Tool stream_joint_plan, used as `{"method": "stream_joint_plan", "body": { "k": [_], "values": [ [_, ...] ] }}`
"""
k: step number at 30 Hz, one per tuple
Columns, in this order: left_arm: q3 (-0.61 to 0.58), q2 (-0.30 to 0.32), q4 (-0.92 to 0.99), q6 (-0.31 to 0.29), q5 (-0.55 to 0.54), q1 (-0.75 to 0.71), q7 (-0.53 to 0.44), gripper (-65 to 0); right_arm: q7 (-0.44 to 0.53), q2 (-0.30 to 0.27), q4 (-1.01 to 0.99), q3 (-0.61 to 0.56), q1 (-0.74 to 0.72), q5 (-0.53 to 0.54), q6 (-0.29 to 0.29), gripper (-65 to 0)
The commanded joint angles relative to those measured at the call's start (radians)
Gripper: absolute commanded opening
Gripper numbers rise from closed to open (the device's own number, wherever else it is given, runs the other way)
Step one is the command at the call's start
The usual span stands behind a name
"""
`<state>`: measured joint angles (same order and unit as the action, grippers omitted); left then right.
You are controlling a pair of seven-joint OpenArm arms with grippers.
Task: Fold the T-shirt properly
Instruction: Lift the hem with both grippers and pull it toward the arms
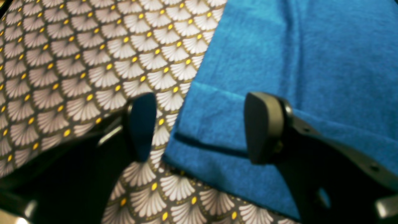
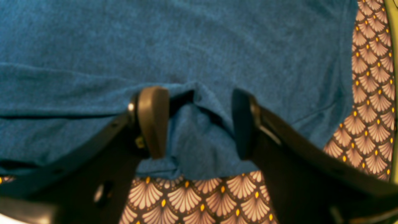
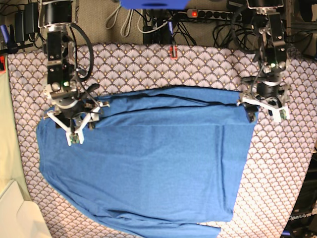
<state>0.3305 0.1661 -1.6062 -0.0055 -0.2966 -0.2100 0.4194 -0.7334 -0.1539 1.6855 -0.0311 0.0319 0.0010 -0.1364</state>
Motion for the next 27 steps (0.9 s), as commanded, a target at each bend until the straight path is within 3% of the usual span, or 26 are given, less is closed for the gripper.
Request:
{"method": "stream_joint_plan", "body": {
  "k": [1,6,27],
  "values": [
    [0.003,0.01,-0.026,-0.004,-0.002,0.005,-0.023,-21.8,0.022,-0.008,0.023,0.018,-0.01,-0.002,0.002,-29.8],
    [0.003,0.011,-0.018,-0.006,-0.002,-0.027,-0.026,-21.7,0.024,-0.002,0.043,0.086,0.035,0.0,0.001,-29.8],
    [0.0,-0.001,0.142,-0.008,-0.01,0.007,-0.027,-21.7,0.024,-0.009,0.064,0.092,0.079,0.0,0.001,-29.8]
  ]
}}
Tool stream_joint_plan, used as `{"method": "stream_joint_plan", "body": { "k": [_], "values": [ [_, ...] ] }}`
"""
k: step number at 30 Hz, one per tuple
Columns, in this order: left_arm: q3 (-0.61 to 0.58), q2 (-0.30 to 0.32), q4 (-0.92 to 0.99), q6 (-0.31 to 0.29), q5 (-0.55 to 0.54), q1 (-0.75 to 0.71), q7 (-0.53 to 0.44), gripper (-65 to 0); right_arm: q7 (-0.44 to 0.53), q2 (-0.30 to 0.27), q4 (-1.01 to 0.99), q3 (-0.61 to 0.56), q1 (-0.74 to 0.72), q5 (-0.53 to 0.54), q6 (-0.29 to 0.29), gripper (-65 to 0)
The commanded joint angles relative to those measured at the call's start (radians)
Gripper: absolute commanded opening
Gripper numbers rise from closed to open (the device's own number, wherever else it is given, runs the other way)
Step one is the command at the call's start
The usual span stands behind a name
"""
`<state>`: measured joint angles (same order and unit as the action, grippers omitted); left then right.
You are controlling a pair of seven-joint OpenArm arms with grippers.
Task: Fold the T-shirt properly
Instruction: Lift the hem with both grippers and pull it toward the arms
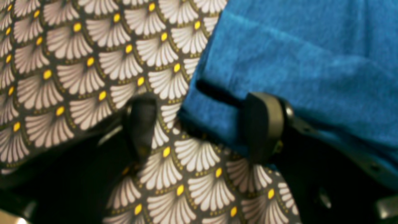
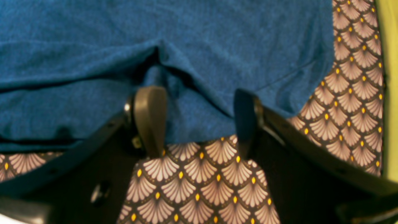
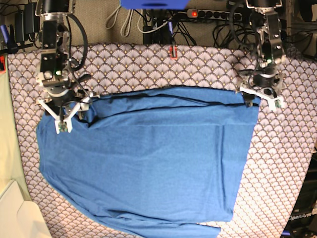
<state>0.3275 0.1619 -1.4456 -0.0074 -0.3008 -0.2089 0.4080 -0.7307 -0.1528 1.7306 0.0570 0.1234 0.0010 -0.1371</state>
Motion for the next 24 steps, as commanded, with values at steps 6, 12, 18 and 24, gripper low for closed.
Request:
{"method": "stream_joint_plan", "body": {
  "k": [6,12,18,24],
  "values": [
    [-0.001,-0.003,-0.017,-0.006,-0.005,-0.005,-0.014,-21.7,0.021,-0.011,0.019,0.004,-0.011,0.0,0.001,-29.8],
    [-0.001,-0.015,-0.017,-0.006,-0.005,-0.004,-0.014,-22.2,0.021,-0.011,0.019,0.004,-0.011,0.0,0.001,-29.8],
    [-0.001,-0.015,-0.017,-0.006,-0.004,-0.002,-0.014,-52.8,0.02,-0.029,0.019,0.004,-0.008,0.0,0.001,-29.8],
    [0.003,-0.014,-0.017,-0.006,-0.001,-0.001,-0.013,-62.7,0.021,-0.032,0.021,0.004,0.022,0.0,0.001,-29.8]
  ]
}}
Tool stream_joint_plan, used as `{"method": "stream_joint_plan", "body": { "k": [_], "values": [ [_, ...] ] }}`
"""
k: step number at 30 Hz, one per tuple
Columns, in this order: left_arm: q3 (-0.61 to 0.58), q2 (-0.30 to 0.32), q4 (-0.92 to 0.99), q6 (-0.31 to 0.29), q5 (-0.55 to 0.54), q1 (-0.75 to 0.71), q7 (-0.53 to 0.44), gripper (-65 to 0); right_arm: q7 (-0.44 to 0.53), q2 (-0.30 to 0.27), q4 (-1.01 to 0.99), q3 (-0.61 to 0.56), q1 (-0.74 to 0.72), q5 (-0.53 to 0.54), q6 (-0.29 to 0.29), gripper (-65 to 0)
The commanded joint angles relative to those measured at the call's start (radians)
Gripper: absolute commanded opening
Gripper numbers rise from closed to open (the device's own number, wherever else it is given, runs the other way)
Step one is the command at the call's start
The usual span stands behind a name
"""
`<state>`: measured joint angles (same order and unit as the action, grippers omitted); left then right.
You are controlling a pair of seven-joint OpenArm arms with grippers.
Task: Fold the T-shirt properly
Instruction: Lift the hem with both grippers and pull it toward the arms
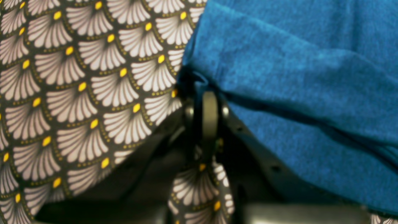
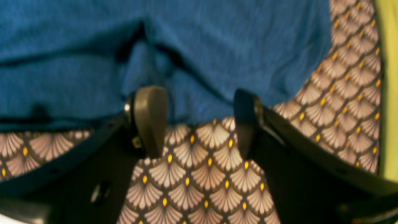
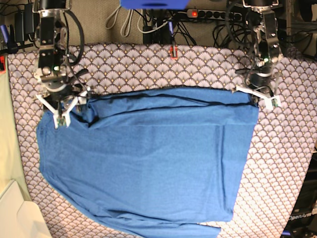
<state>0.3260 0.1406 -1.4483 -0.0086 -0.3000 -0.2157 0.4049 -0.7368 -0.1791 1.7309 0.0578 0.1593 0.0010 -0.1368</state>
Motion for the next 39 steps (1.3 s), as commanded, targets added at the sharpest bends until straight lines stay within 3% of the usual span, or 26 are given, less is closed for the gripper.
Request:
{"method": "stream_joint_plan", "body": {
  "k": [1,9,22,27,39],
  "values": [
    [0.005,0.007,-0.015,-0.004,-0.001,0.008,-0.01,-64.1,0.03,-0.004,0.021,0.003,0.0,0.0,0.001,-29.8],
    [0.005,0.012,-0.015,-0.004,0.0,0.02,-0.008,-64.5,0.035,0.028,0.027,-0.006,0.029,0.0,-0.001,-29.6],
    [0.006,0.02,-0.021,-0.004,0.002,0.048,-0.004,-64.5,0.036,0.03,-0.05,-0.008,-0.016,0.0,-0.001,-29.5],
    [0.005,0.029,-0.018,-0.004,0.002,0.048,-0.004,-64.5,0.09,0.03,-0.061,-0.008,-0.014,0.0,-0.001,-29.5],
    [0.005,0.029,-0.021,-0.004,0.002,0.048,-0.004,-64.5,0.112,0.03,-0.138,-0.028,-0.013,0.0,-0.001,-29.8]
  ]
}}
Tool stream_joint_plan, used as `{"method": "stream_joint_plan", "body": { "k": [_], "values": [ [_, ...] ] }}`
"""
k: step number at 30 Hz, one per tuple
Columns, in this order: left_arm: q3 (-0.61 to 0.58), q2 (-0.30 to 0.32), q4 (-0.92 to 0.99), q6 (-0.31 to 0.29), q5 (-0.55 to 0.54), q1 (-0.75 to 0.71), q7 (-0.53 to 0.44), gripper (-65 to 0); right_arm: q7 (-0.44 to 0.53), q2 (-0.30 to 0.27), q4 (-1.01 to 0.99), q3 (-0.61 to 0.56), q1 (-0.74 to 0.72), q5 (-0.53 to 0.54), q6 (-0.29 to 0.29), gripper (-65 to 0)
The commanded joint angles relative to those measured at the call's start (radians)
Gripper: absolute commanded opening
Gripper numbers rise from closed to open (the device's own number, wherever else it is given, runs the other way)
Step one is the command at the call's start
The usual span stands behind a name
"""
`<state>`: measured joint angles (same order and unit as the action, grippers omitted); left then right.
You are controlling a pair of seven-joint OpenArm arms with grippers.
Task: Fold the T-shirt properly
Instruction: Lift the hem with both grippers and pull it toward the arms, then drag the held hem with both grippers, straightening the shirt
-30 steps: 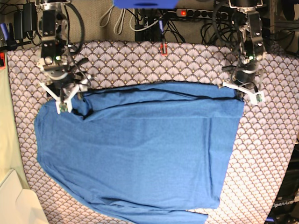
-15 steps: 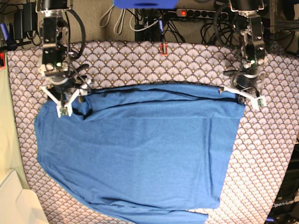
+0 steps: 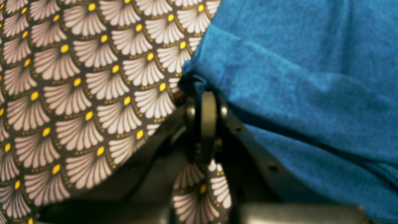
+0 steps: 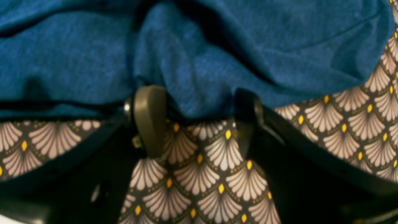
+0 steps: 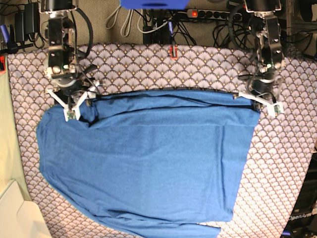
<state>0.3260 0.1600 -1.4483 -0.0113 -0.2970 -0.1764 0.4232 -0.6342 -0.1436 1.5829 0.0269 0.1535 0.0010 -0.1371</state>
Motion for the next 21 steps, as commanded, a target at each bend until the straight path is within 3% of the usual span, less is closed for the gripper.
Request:
{"method": "stream_joint_plan", "body": {
  "k": [1,3,5,10,11,21],
  "values": [
    [0.005,0.01,-0.021,-0.002,-0.001,0.008,-0.022,-64.5,0.023,-0.006,0.01,0.003,-0.002,0.0,0.0,-29.9],
    [0.005,0.01,-0.021,-0.002,-0.001,0.01,-0.022,-64.5,0.044,-0.006,0.01,0.003,-0.001,0.0,0.0,-30.6],
    [0.005,0.01,-0.024,-0.002,-0.001,0.015,-0.022,-64.5,0.053,-0.006,0.01,0.003,0.001,0.0,0.0,-35.3],
    [0.005,0.01,-0.022,-0.002,-0.001,0.016,-0.022,-64.5,0.044,-0.011,0.012,0.008,0.001,0.0,0.0,-62.3],
    [0.005,0.01,-0.024,-0.002,-0.001,0.016,-0.022,-64.5,0.043,-0.011,0.012,0.009,0.001,0.0,0.0,-65.0],
    [0.005,0.01,-0.029,-0.002,-0.001,0.011,-0.022,-64.5,0.053,-0.02,0.133,0.011,0.07,0.0,0.0,-64.4]
  ]
}}
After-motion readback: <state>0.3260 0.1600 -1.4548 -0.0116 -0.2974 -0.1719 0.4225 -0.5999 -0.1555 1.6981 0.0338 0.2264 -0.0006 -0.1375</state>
